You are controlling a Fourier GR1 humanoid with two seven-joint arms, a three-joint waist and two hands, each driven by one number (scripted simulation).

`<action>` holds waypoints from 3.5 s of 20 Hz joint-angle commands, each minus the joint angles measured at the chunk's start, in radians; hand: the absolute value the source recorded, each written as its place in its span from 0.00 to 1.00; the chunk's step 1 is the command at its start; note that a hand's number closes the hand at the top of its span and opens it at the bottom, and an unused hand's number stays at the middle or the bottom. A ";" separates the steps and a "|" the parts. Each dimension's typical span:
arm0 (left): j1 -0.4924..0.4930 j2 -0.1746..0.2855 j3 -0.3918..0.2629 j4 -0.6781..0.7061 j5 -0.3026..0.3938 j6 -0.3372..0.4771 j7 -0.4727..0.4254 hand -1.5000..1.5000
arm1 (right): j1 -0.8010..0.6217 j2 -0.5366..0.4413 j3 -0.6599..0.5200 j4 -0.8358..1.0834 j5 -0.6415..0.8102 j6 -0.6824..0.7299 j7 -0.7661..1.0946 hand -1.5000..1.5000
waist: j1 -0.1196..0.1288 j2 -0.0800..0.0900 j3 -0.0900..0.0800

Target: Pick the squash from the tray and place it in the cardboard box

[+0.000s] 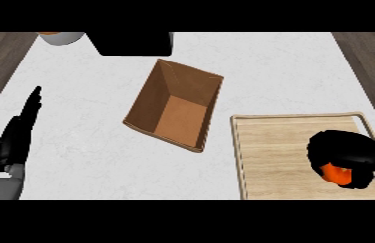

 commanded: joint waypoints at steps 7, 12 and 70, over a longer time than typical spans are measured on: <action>-0.047 -0.032 -0.027 0.008 -0.037 0.014 0.016 0.50 | -0.188 0.231 -0.231 0.166 -0.096 -0.004 0.527 1.00 | 0.015 0.008 0.005; 0.027 0.016 0.021 -0.056 -0.003 -0.035 0.019 0.50 | -0.223 0.223 -0.310 0.080 -0.108 -0.030 0.613 1.00 | 0.008 -0.002 0.006; -0.057 -0.064 0.076 0.024 -0.089 -0.113 -0.027 0.50 | -0.776 0.848 -0.109 0.464 -0.731 -0.206 0.881 0.00 | 0.074 0.022 0.006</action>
